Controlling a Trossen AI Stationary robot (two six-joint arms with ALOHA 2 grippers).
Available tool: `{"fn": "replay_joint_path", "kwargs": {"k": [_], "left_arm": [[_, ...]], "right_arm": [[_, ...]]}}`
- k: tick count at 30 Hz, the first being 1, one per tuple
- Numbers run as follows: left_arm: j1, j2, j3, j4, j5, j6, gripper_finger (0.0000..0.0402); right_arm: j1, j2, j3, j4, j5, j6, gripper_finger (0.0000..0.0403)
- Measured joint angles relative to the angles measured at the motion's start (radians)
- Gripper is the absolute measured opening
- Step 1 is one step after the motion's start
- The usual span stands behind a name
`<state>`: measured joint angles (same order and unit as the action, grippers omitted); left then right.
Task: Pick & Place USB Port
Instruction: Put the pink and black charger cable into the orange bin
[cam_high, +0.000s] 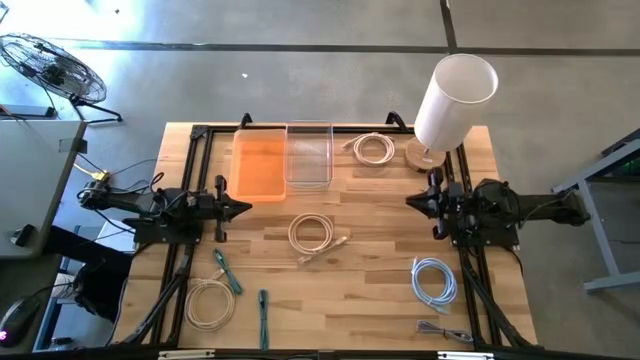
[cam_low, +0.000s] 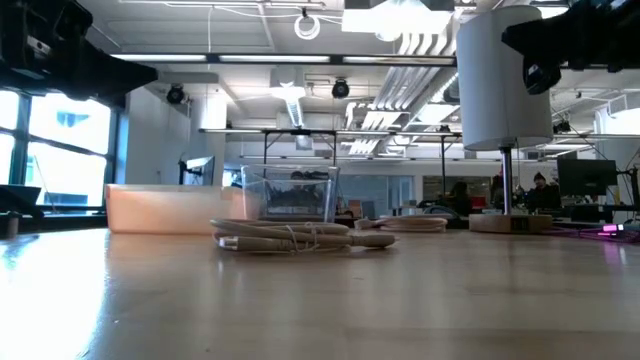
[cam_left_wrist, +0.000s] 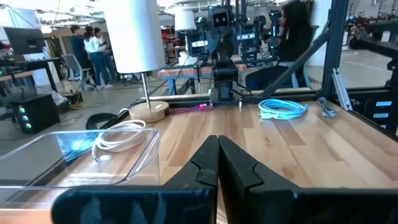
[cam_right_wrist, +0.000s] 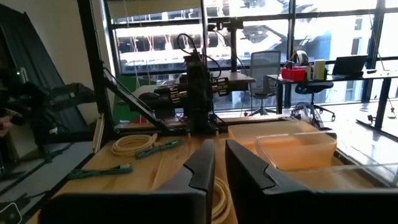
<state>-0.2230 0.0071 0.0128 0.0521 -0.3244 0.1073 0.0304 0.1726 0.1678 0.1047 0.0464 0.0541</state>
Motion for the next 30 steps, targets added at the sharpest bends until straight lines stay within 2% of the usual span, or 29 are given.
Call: {"fn": "replay_joint_path", "kwargs": {"k": [3,6,11,16,20,23,27,30], "left_arm": [[0.000,0.000,0.000,0.000,0.000,-0.003,0.0000],[0.000,0.000,0.000,0.000,0.002,-0.016,0.0000],[0.000,0.000,0.000,-0.002,0.046,-0.010,0.0000],[0.000,0.000,0.000,-0.009,0.083,-0.005,0.0000],[0.000,0.000,0.000,-0.009,0.083,-0.001,0.0000],[0.000,0.000,0.000,-0.009,0.088,0.001,0.0000],[0.000,0.000,0.000,-0.010,0.103,0.001,0.0000],[0.000,0.000,0.000,-0.010,0.106,0.020,0.0000]], "right_arm": [[0.024,0.113,0.088,-0.007,0.002,-0.047,0.0044],[0.055,0.234,0.211,-0.088,0.016,-0.096,0.0052],[0.116,0.448,0.458,-0.440,0.163,-0.064,0.0061],[0.160,0.662,0.698,-0.846,0.299,0.137,0.0063],[0.162,0.818,0.826,-1.152,0.363,0.362,0.0063],[0.144,0.919,0.872,-1.347,0.371,0.551,0.0069],[0.123,1.027,0.873,-1.489,0.357,0.653,0.0091],[0.109,1.087,0.853,-1.513,0.331,0.687,0.0117]]}}
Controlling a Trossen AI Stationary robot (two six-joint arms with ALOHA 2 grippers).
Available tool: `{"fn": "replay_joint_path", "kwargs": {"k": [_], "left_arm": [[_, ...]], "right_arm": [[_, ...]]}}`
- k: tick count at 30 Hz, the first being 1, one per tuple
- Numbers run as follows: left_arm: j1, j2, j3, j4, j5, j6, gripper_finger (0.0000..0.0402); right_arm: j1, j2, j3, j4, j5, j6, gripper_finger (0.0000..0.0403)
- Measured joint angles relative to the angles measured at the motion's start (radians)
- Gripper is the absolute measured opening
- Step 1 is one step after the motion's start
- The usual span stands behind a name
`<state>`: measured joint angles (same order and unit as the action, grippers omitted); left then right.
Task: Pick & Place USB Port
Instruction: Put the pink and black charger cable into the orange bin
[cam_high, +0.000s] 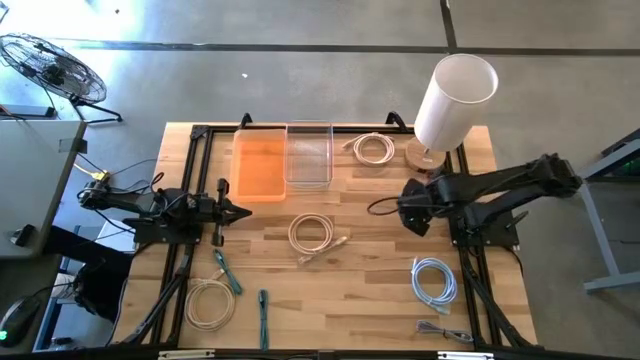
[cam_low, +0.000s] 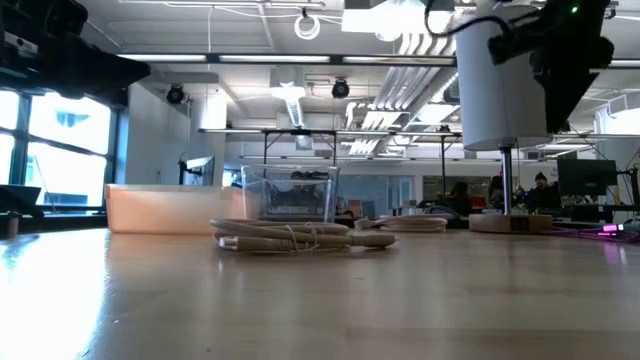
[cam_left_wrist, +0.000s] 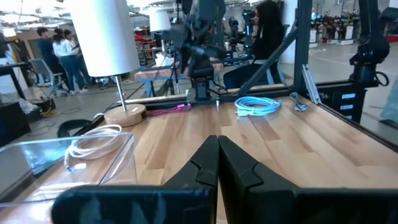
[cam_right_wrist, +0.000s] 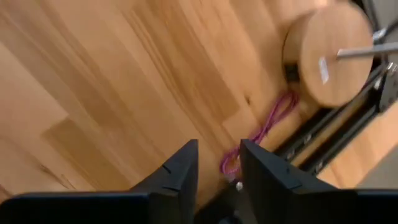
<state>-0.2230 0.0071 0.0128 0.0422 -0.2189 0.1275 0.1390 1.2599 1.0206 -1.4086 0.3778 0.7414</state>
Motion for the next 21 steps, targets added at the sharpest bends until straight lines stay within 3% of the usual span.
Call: {"fn": "replay_joint_path", "kwargs": {"k": [8,21], "left_arm": [[0.000,0.004,0.000,0.000,0.000,0.052,0.0000],[0.000,0.004,0.000,-0.002,0.008,0.063,0.0000]], "right_arm": [[-0.055,0.121,-0.060,-0.014,-0.031,0.024,0.0189],[-0.177,0.249,-0.114,-0.023,-0.065,-0.004,0.0197]]}}
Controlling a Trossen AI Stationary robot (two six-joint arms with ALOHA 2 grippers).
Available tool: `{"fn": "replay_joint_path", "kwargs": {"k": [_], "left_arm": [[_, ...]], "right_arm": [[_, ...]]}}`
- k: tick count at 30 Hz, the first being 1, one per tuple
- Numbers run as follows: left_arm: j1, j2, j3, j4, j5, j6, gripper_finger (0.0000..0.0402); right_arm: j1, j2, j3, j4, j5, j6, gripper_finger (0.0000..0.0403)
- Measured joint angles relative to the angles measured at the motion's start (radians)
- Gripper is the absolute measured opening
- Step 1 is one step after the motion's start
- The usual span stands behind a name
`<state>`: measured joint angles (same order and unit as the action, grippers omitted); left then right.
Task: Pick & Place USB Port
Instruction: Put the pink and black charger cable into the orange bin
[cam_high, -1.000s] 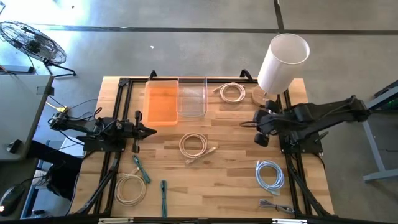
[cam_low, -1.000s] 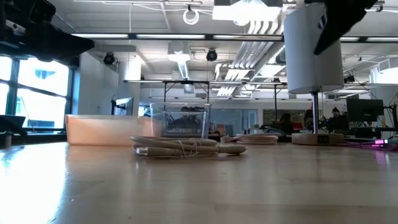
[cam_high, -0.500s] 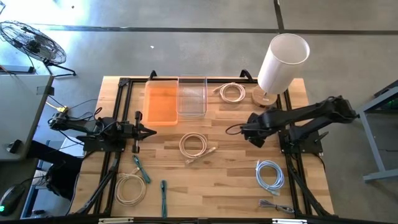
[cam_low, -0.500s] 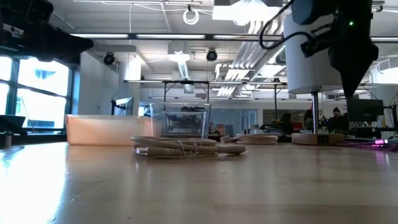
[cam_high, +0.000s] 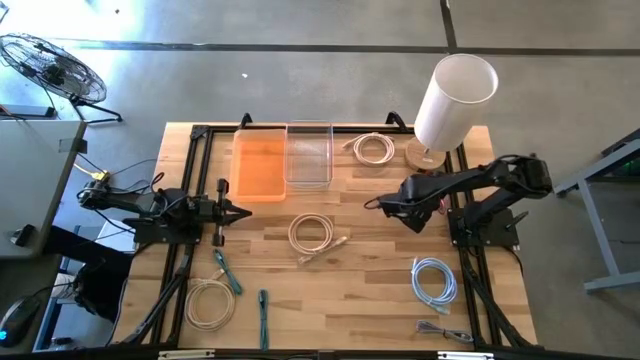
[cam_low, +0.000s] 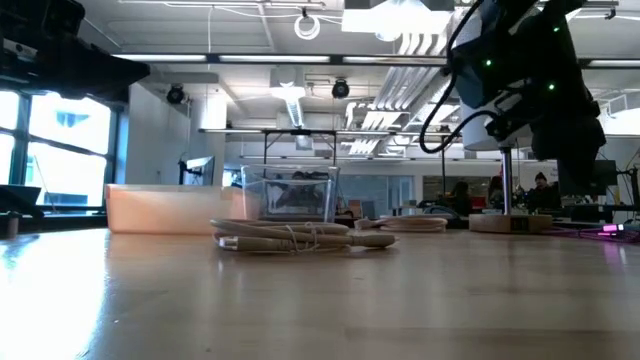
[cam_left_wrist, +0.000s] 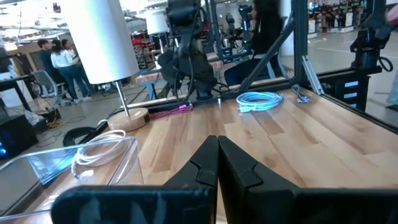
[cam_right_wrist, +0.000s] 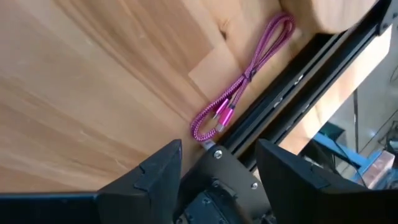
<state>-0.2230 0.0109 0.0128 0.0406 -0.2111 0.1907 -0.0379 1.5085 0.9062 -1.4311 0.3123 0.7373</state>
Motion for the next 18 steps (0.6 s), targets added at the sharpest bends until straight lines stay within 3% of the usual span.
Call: {"fn": "replay_joint_path", "kwargs": {"k": [9,18], "left_arm": [[0.000,0.000,0.000,-0.001,0.001,0.040,0.0000],[0.000,0.000,0.000,-0.001,0.001,0.041,0.0000]], "right_arm": [[-0.100,0.006,0.000,0.058,-0.029,-0.088,0.0197],[-0.212,0.006,0.000,0.088,0.042,-0.090,0.0197]]}}
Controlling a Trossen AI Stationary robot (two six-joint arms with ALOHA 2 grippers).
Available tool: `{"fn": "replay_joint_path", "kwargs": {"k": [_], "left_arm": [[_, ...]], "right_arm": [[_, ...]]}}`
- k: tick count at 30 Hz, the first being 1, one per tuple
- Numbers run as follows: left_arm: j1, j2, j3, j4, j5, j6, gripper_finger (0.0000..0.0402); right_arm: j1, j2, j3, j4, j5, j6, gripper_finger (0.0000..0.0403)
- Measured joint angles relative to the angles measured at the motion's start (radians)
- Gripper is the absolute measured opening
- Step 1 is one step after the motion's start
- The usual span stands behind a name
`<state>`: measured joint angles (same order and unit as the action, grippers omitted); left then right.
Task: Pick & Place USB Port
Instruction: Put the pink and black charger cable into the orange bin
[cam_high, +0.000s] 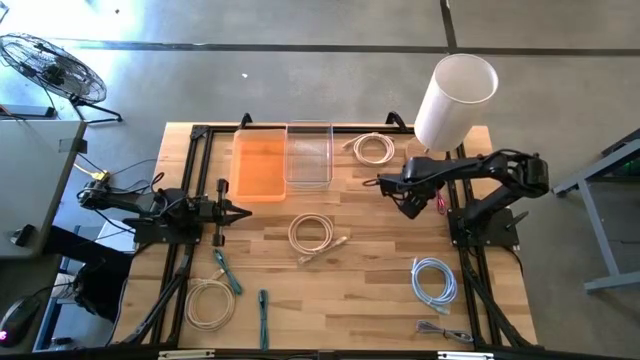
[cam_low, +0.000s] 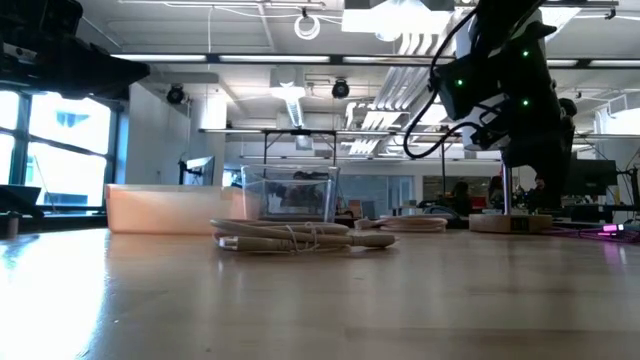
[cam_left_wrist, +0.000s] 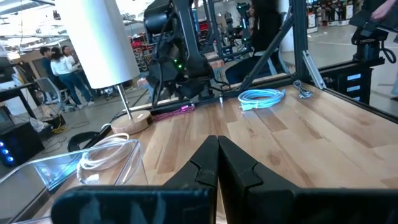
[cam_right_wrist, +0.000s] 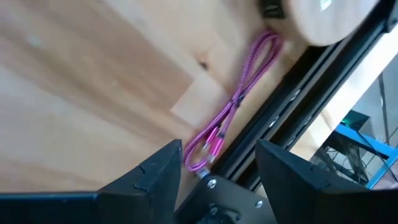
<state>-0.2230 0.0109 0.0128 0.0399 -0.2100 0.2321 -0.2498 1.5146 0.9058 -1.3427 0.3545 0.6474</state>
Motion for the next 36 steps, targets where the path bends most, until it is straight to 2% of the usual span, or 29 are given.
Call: {"fn": "replay_joint_path", "kwargs": {"k": [10,25,36], "left_arm": [[0.000,0.000,0.000,0.000,0.001,0.000,0.0000],[0.000,0.000,0.000,-0.005,0.021,0.000,0.0000],[0.000,0.000,0.000,-0.005,0.021,0.000,0.0000]], "right_arm": [[-0.038,0.035,0.000,0.020,0.016,0.007,0.0197],[-0.051,0.286,0.000,-0.009,0.030,0.007,0.0197],[-0.132,0.298,0.000,0.017,0.032,0.002,0.0197]]}}
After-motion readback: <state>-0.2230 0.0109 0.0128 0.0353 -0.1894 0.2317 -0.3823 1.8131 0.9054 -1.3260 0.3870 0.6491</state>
